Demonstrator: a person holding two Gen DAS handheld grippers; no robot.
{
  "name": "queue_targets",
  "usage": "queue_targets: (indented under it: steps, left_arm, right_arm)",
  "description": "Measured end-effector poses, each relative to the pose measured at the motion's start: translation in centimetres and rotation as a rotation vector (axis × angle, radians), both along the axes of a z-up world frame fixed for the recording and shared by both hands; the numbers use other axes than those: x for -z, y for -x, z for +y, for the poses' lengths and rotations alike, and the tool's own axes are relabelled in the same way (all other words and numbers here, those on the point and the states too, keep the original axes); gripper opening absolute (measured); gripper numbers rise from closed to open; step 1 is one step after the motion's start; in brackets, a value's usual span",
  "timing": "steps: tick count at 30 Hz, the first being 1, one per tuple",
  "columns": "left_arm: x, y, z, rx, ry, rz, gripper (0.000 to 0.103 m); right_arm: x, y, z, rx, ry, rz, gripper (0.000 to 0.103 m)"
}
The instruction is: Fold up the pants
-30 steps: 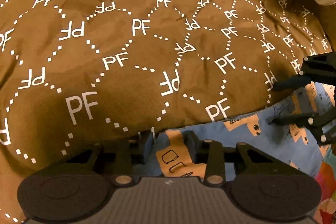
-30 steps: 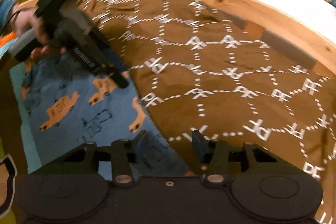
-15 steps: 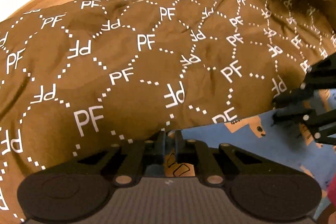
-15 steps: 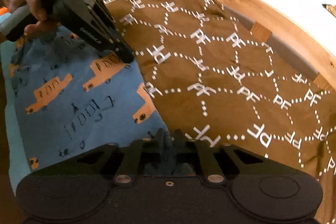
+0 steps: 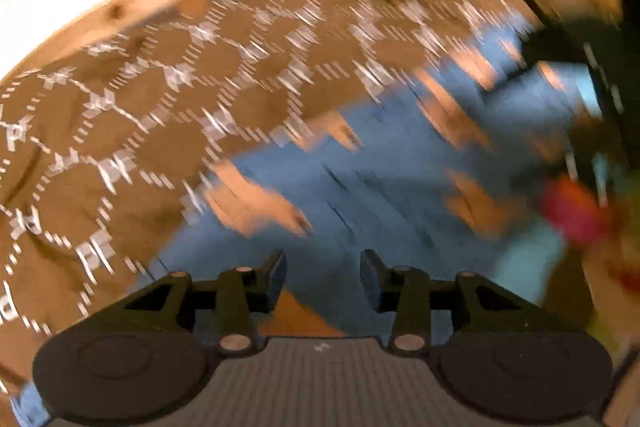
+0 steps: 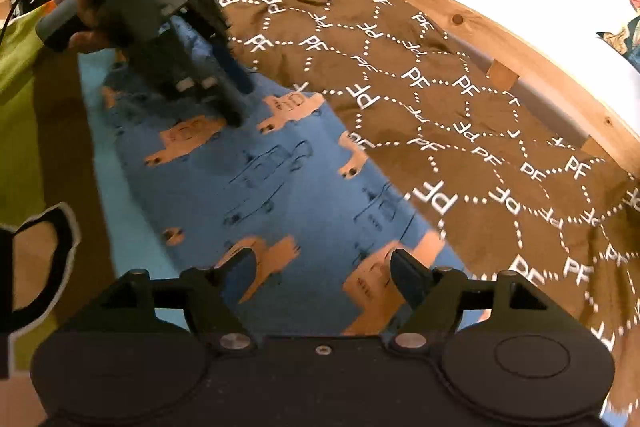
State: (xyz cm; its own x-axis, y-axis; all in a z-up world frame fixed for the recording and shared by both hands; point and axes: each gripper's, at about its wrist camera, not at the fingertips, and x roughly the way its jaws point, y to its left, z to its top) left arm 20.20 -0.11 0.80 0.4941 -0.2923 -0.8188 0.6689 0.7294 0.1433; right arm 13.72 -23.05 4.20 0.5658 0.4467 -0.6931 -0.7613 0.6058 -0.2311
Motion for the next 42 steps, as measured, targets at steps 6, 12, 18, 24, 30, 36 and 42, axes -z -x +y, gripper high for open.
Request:
queue_targets:
  steps: [6, 12, 18, 24, 30, 36, 42]
  left_arm:
    - [3.0, 3.0, 0.3, 0.096, -0.123, 0.111, 0.044]
    - [3.2, 2.6, 1.1, 0.09, -0.14, 0.162, 0.043]
    - [3.3, 2.3, 2.2, 0.101, -0.152, 0.215, 0.043]
    - [2.5, 2.3, 3.3, 0.073, -0.149, 0.285, 0.045]
    - [0.1, 2.3, 1.8, 0.061, -0.024, 0.311, 0.062]
    - [-2.6, 0.4, -5.3, 0.128, 0.094, 0.228, 0.071]
    - [-4.4, -3.2, -16.1, 0.215, 0.188, 0.067, 0.071]
  right_arm:
    - [0.7, 2.3, 0.2, -0.077, 0.055, 0.002, 0.045]
    - [1.9, 3.0, 1.4, -0.163, 0.086, 0.045, 0.033]
    - [3.7, 3.4, 2.9, -0.224, 0.147, 0.087, 0.014]
    - [3.5, 3.3, 2.1, -0.198, 0.121, 0.161, 0.033]
    - [0.9, 4.6, -4.1, 0.017, 0.001, 0.15, 0.064]
    - [-1.4, 4.8, -12.2, 0.385, -0.089, 0.109, 0.067]
    - [-2.2, 4.5, -18.8, 0.578, -0.127, 0.093, 0.067]
